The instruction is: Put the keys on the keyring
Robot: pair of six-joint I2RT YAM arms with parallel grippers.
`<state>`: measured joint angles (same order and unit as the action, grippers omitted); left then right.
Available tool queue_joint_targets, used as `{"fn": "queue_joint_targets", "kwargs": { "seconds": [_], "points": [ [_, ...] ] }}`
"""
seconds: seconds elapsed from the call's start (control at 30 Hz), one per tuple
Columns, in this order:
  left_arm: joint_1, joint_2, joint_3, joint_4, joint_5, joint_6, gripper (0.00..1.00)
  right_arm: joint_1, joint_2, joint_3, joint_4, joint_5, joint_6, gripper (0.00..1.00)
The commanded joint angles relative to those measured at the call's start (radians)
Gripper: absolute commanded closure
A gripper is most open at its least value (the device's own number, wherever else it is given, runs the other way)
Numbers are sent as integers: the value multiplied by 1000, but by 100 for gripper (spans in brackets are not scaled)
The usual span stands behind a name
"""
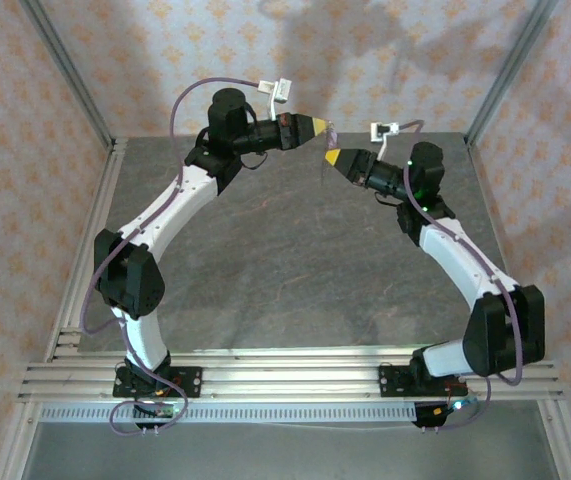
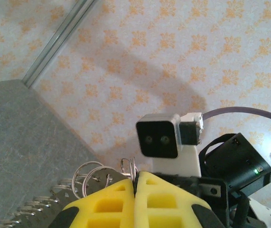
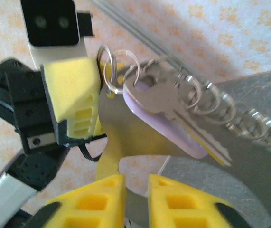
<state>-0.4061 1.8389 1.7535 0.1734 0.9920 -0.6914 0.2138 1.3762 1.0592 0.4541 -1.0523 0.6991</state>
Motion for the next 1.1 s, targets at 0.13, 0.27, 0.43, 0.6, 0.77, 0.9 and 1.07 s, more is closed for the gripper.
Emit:
{"fn": "queue_joint_targets", "kwargs": {
  "seconds": [0.13,0.27,0.43,0.6,0.77,0.9,1.07],
  "points": [
    [-7,-59,27,60,49,-5,100,-55,-39,39,-6,39,-26,52],
    [-7,-61,31,58,58,-5,100,-54,-5,74,6,42,-18,51],
    [-7,-66,32,57,68,-5,100,-52,42,110,49,23,10,50],
    [-7,-64,38,55,74,-5,100,-34,76,126,66,16,15,49],
    [-7,-64,42,52,77,-6,100,-12,96,135,72,13,12,50],
    [-7,-62,45,52,77,-7,100,-5,96,131,74,13,7,51],
    [-7,-63,45,51,76,-8,100,-2,81,113,74,6,1,67]
  ]
}}
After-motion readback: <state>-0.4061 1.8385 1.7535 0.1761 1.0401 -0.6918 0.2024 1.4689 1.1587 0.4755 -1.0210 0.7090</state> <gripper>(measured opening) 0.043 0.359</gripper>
